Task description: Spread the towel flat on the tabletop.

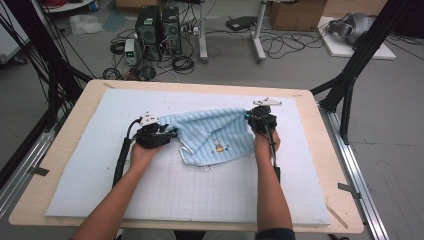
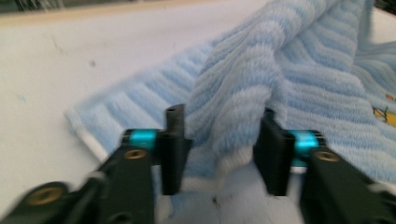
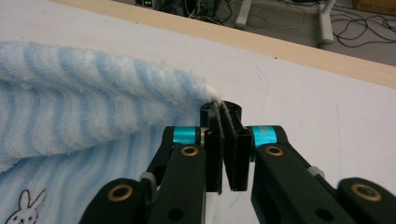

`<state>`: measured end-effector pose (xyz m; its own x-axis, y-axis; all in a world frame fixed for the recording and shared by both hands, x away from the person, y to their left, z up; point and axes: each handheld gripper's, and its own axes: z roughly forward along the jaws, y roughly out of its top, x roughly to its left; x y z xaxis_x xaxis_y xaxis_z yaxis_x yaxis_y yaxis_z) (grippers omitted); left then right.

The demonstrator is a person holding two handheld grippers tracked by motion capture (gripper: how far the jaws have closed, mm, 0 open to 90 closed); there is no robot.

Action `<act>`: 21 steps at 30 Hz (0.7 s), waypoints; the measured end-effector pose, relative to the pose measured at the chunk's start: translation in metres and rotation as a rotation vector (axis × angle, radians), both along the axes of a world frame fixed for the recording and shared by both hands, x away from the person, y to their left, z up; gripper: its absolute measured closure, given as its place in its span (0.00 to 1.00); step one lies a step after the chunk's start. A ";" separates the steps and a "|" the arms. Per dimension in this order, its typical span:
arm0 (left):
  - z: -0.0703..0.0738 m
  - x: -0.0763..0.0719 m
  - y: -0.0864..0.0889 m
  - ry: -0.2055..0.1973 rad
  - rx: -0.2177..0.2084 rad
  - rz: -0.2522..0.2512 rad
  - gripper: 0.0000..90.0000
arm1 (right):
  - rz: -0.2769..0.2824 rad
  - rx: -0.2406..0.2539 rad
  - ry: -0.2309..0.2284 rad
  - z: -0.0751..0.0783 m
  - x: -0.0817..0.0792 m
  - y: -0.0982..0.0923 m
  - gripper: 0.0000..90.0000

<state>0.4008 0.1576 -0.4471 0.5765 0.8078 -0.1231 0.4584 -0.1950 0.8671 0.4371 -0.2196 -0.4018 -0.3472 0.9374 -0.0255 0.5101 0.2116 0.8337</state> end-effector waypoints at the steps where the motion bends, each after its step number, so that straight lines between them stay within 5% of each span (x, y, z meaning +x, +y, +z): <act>1: 0.001 -0.002 0.001 -0.002 0.009 -0.005 0.51 | 0.001 0.005 -0.015 0.000 -0.004 -0.002 0.86; 8: 0.011 -0.024 0.011 -0.041 0.005 -0.012 0.44 | 0.081 0.034 -0.066 0.006 -0.039 -0.017 0.75; 12: 0.014 -0.039 0.016 -0.063 -0.008 -0.038 0.45 | 0.153 0.035 -0.051 0.001 -0.062 -0.023 0.69; 15: 0.013 -0.048 0.012 -0.053 -0.020 -0.142 0.57 | 0.186 0.034 -0.050 -0.005 -0.077 -0.026 0.67; 21: 0.005 -0.053 -0.024 -0.018 -0.005 -0.298 0.58 | 0.195 0.080 -0.020 -0.020 -0.093 -0.036 0.62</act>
<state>0.3482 0.1335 -0.4419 0.7902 0.6021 -0.1146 0.3663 -0.3140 0.8759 0.3446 -0.2559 -0.4222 -0.5227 0.8517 0.0379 0.4491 0.2373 0.8614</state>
